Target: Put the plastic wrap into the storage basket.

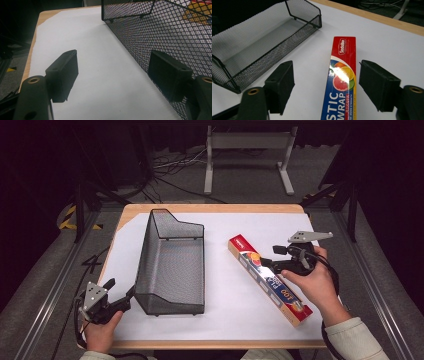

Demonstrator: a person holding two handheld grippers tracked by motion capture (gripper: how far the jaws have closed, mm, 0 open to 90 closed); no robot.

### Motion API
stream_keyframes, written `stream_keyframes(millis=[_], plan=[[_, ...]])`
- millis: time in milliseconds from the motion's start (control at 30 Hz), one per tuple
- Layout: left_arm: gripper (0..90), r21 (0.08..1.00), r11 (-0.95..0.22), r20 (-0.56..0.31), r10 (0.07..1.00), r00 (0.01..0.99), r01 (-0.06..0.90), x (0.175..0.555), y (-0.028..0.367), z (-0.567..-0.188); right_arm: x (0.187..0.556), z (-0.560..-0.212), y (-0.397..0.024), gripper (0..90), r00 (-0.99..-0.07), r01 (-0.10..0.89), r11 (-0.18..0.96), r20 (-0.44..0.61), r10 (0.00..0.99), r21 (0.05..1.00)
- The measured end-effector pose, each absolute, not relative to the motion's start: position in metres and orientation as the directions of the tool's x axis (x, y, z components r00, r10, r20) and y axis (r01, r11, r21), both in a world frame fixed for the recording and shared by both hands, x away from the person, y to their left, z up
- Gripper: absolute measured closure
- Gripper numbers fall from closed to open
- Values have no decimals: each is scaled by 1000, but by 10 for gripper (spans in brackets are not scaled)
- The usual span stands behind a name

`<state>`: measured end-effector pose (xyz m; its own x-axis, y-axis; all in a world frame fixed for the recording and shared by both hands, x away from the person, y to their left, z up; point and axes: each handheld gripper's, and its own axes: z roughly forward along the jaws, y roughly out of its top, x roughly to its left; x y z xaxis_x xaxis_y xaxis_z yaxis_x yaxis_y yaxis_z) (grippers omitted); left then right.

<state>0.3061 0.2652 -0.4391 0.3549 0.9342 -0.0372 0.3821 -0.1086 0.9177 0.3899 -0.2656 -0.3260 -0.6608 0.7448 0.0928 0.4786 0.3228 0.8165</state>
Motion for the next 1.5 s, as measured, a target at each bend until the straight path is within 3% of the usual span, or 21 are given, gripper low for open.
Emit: stream_keyframes(millis=[400,900,1433,1500], plan=[[253,918,-111,-32,936,350,381,303,267,-439,406,-350,-248,230,-630,551,368,84,772,749],[253,917,-118,-26,935,354,380,304,267,-439,426,-393,-245,194,-558,700,410,90,825,585],[254,914,-119,-29,935,354,389,304,266,-440,430,-409,-239,209,-544,749,461,45,838,477],[254,913,-121,-27,935,354,389,304,266,-440,430,-411,-238,247,-549,750,473,35,835,463]])
